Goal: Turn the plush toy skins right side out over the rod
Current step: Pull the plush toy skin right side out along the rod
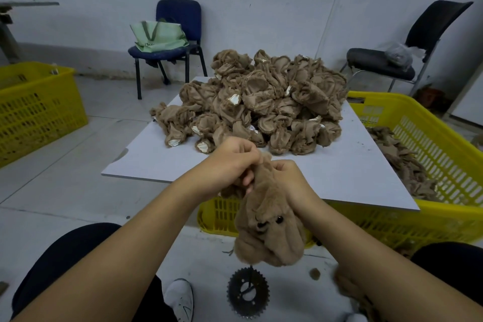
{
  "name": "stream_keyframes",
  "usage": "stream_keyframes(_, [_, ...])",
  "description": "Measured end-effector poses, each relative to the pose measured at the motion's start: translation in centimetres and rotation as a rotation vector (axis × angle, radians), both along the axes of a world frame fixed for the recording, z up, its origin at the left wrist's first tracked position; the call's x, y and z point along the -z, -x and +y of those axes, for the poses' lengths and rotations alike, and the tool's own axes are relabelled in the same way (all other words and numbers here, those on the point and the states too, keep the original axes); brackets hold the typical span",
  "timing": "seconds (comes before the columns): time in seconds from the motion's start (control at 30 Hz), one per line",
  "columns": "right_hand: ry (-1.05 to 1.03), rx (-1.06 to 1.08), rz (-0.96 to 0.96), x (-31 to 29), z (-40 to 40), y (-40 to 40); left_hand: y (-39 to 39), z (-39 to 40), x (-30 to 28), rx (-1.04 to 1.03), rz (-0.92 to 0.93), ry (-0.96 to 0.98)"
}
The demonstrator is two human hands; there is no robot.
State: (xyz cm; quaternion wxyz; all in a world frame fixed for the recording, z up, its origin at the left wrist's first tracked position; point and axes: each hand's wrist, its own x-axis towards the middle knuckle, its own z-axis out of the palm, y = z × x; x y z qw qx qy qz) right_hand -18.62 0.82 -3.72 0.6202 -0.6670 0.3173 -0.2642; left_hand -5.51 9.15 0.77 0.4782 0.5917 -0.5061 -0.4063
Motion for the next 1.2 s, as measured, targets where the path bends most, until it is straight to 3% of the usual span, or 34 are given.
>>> stream_keyframes(0.13, [-0.051, 0.005, -0.051, -1.0, -1.0, 0.4, 1.9, 0.0, 1.4, -0.125, 0.090, 0.115])
stream_keyframes(0.3, [0.090, 0.052, -0.072, -2.7, -2.1, 0.6, 5.8, 0.0, 4.2, -0.402, 0.022, 0.324])
stream_keyframes(0.47, [0.094, 0.008, -0.044, -2.7, -1.7, 0.6, 7.7, 0.2, 5.6, -0.494, -0.015, 0.455])
stream_keyframes(0.7, [0.009, -0.005, -0.060, -1.3, -0.8, 1.0, 8.3, 0.1, 8.8, -0.530, -0.075, 0.208])
stream_keyframes(0.8, [-0.028, -0.022, -0.102, -1.0, -0.8, 0.8, 7.9, 0.0, 8.6, -0.513, -0.205, 0.193])
stream_keyframes(1.07, [-0.047, -0.003, -0.118, -1.6, -2.2, 1.4, 8.2, -1.8, 8.5, -0.467, -0.161, 0.252])
stream_keyframes(1.2, [-0.002, 0.002, -0.102, -2.0, -2.9, 1.9, 7.9, -2.4, 7.9, -0.421, -0.156, 0.194])
